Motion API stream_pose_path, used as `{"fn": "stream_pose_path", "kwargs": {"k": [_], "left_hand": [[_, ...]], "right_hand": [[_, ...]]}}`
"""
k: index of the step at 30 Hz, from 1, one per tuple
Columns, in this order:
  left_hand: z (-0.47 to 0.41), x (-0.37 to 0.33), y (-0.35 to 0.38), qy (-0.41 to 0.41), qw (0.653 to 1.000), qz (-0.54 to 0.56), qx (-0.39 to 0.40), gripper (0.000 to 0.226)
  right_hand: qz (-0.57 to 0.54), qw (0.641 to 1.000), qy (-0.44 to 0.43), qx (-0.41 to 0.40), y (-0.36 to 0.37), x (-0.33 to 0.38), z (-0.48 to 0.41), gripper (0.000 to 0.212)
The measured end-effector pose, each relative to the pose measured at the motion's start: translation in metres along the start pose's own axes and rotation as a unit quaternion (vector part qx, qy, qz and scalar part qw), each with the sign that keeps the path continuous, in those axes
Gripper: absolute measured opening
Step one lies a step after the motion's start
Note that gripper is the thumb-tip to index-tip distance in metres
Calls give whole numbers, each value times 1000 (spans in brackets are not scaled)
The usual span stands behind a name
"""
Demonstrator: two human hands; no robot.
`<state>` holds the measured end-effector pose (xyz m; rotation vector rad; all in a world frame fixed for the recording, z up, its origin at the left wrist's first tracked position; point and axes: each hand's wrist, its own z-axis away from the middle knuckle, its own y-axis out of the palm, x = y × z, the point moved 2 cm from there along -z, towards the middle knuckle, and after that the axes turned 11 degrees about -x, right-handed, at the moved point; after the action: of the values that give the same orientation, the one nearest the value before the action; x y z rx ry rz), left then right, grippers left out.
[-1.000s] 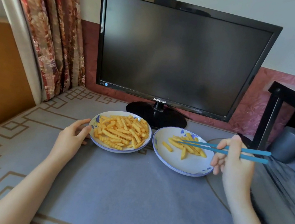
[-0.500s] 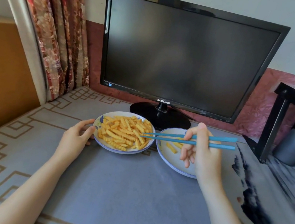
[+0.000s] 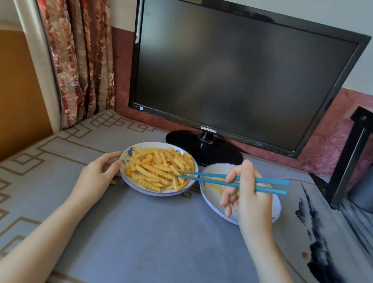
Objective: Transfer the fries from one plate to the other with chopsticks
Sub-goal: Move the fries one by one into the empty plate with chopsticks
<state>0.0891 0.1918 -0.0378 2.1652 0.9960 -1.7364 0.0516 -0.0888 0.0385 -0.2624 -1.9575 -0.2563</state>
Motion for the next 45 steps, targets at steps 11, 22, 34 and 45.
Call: {"fn": "stream_pose_path", "kwargs": {"k": [11,22,34,45], "left_hand": [[-2,4,0,2,1000,-5,1,30],[-2,5,0,1,1000,-11,3,31],[-2,5,0,-1,1000,-4,4,30],[-1,4,1,2,1000,-5,9,30]], "right_hand": [[-30,997,0,-75,-7,8,6,48],[-1,985,-10,-173,-61,9,-21,46],[29,991,-24,-127,-51,6,-20,45],[31,999,-44,-9,2,9,-6,42]]}}
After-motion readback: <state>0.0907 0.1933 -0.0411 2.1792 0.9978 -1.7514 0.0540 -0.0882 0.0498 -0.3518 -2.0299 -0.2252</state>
